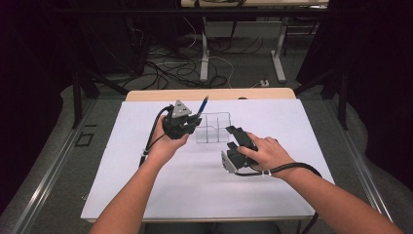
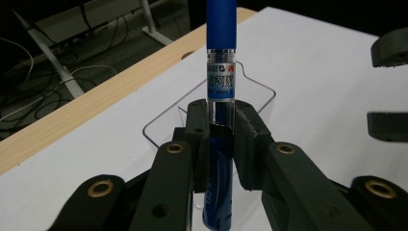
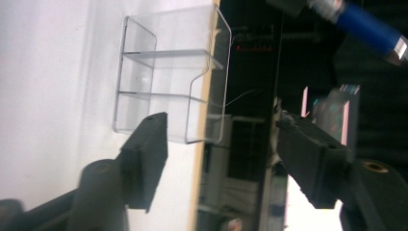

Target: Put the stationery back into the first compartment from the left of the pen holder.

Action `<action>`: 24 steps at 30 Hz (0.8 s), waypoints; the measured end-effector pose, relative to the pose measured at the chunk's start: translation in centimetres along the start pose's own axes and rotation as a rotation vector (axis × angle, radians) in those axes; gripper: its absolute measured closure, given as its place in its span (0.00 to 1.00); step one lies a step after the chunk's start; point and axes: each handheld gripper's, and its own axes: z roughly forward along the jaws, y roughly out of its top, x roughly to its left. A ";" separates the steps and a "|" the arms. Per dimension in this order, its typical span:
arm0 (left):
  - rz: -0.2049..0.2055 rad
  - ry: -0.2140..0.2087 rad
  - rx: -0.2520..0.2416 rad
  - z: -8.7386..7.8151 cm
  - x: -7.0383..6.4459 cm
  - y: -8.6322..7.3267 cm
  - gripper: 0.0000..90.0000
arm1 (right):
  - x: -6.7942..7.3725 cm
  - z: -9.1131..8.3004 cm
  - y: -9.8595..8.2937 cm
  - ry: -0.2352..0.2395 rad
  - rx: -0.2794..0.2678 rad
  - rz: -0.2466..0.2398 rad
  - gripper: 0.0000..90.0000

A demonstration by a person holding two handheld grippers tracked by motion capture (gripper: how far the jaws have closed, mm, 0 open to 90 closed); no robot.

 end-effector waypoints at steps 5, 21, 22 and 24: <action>-0.034 0.012 -0.046 0.8 0.7 0.2 0.87 | -0.3 -0.1 -1.0 0.068 0.047 0.226 0.28; -0.122 0.024 -0.163 3.5 2.5 0.6 0.87 | -0.4 -0.2 -6.3 0.131 0.053 0.877 0.15; -0.127 0.023 -0.167 3.6 2.5 0.5 0.87 | -0.3 -0.2 -6.6 0.136 0.039 0.917 0.14; -0.133 0.024 -0.171 4.1 2.5 0.4 0.87 | 0.0 -0.3 -6.9 0.149 0.027 1.007 0.12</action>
